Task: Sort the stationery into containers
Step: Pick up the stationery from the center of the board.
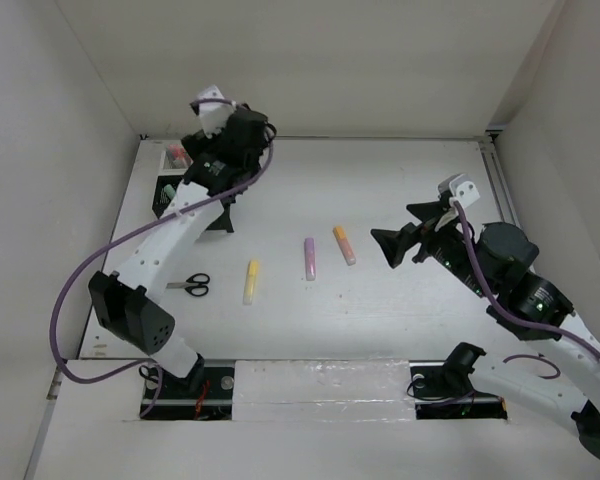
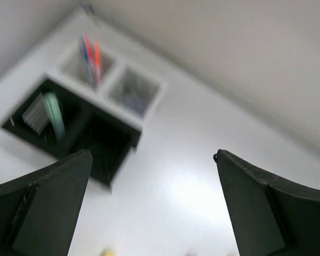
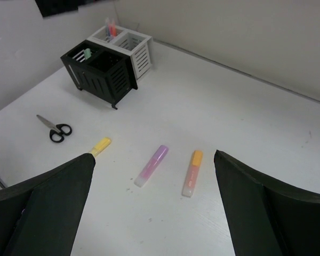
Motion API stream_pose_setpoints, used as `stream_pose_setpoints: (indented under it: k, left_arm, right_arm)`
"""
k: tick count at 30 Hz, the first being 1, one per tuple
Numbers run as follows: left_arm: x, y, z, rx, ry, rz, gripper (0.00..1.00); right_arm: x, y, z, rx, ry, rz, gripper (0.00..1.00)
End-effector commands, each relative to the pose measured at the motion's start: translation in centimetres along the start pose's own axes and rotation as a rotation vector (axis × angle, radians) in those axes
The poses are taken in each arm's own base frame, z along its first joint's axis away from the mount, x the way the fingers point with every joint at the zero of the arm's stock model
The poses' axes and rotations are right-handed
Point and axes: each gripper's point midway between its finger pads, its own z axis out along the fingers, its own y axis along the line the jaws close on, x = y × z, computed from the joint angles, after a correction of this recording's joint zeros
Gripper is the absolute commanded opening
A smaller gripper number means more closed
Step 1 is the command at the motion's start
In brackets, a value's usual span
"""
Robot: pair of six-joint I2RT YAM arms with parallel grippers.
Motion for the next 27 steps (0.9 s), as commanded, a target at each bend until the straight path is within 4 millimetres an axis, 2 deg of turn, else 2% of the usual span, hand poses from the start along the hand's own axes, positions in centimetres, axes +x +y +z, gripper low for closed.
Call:
stream_pose_setpoints:
  k: [1,3,4,5,6,7,9,10,11,14,16,21,26,27]
  left_arm:
    - [9.7,2.4,-3.1,0.006,0.261,0.195,1.0]
    - [13.1,2.0,-4.8,0.118,0.373,0.145,1.0]
    - [17.1,4.1,-4.9,0.109,0.445,0.195,1.0]
    - [18.6,4.6,-5.4,0.133,0.476,0.192,1.0]
    - [19.1,4.9,-6.2,0.181,0.493,0.162,1.0]
    - [22.1,5.5,-6.6,0.234,0.544,0.173,1.0]
    - [24.1,6.4,-7.0,0.256,0.583,0.19,1.0]
    - [24.5,6.8,-7.0,0.255,0.584,0.192,1.0]
    - [25.9,7.7,-7.1,0.242,0.616,0.215,1.0]
    - [27.3,7.4,-7.3,0.27,0.64,0.229,1.0]
    - [28.2,7.7,-7.1,0.257,0.653,0.243,1.0]
    - [32.6,9.5,-6.3,0.172,0.746,0.31,0.98]
    - [33.9,10.9,-6.7,0.157,0.767,0.303,0.94]
    - [33.5,10.7,-6.8,0.165,0.759,0.294,0.93]
  right_arm:
    - [-2.9,-1.6,-1.7,0.076,-0.049,-0.026,1.0]
    - [-3.1,-1.6,-2.0,0.077,-0.041,-0.037,1.0]
    - [-3.4,-1.9,-2.2,0.089,-0.042,-0.047,1.0]
    - [-3.3,-1.9,-2.6,0.089,-0.04,-0.047,1.0]
    - [-3.9,-1.9,-3.0,0.088,-0.057,-0.044,1.0]
    - [-3.9,-1.9,-3.0,0.088,-0.058,-0.044,1.0]
    - [-4.1,-2.0,-3.3,0.086,-0.068,-0.043,1.0]
    - [-4.1,-1.8,-3.3,0.074,-0.067,-0.043,1.0]
    - [-4.4,-1.5,-3.2,0.061,-0.077,-0.042,1.0]
    - [-4.5,-1.2,-2.6,0.043,-0.082,-0.042,1.0]
    - [-3.7,-0.6,-1.9,0.011,-0.064,-0.045,1.0]
    - [-3.4,0.1,-1.4,-0.024,-0.06,-0.046,1.0]
    - [-3.4,-0.1,-1.4,-0.015,-0.06,-0.046,1.0]
    - [-3.4,-0.1,-1.4,-0.015,-0.06,-0.046,1.0]
